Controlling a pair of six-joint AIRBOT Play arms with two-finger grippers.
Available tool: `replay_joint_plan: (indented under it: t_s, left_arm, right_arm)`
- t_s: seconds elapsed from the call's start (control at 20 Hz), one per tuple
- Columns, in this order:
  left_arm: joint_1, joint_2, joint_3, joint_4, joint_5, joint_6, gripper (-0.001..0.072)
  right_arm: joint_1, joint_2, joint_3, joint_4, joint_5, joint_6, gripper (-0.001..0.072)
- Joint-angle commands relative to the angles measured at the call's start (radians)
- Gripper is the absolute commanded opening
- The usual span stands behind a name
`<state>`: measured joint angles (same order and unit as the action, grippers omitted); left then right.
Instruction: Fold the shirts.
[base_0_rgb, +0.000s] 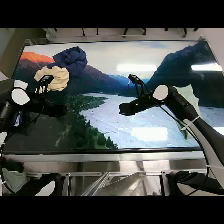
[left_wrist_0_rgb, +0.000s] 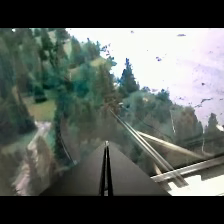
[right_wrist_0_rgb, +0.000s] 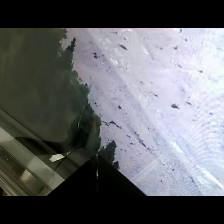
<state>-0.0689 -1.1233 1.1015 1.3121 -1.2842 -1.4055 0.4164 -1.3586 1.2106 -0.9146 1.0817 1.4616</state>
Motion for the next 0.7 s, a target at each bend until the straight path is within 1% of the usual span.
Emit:
replay_joint_plan:
  t_s: [0.0,0.2,0.3,0.4,0.45,0.5,0.55,0.65]
  left_arm:
    - [0.001,0.0,0.001,-0.002,0.008,-0.009,0.0018]
    - [0.001,0.0,0.001,0.01,0.056,-0.009,0.0018]
    - [0.001,0.0,0.005,0.075,0.132,-0.005,0.0018]
    - [0.001,-0.005,0.042,0.159,0.142,-0.02,0.0018]
    - [0.005,-0.023,0.088,0.193,0.124,-0.041,0.0018]
    - [0.023,-0.05,0.142,0.195,0.101,-0.049,0.0019]
    - [0.056,-0.087,0.208,0.166,0.084,-0.054,0.0019]
    - [0.155,-0.178,0.336,0.062,0.081,-0.053,0.0019]
  right_arm:
    - [0.001,-0.001,0.001,0.0,0.0,0.001,0.0022]
    - [0.001,-0.001,0.001,0.0,0.0,0.001,0.0022]
    - [0.001,-0.001,0.001,0.0,0.0,0.001,0.0021]
    - [0.001,-0.001,0.001,0.0,0.0,0.001,0.0021]
    - [0.001,-0.001,0.001,0.0,0.0,0.001,0.0021]
    - [0.001,-0.002,0.001,0.0,0.0,0.001,0.0022]
    - [0.001,-0.003,0.001,0.0,0.0,0.001,0.0021]
    - [0.002,-0.006,0.001,0.002,0.0,0.001,0.0021]
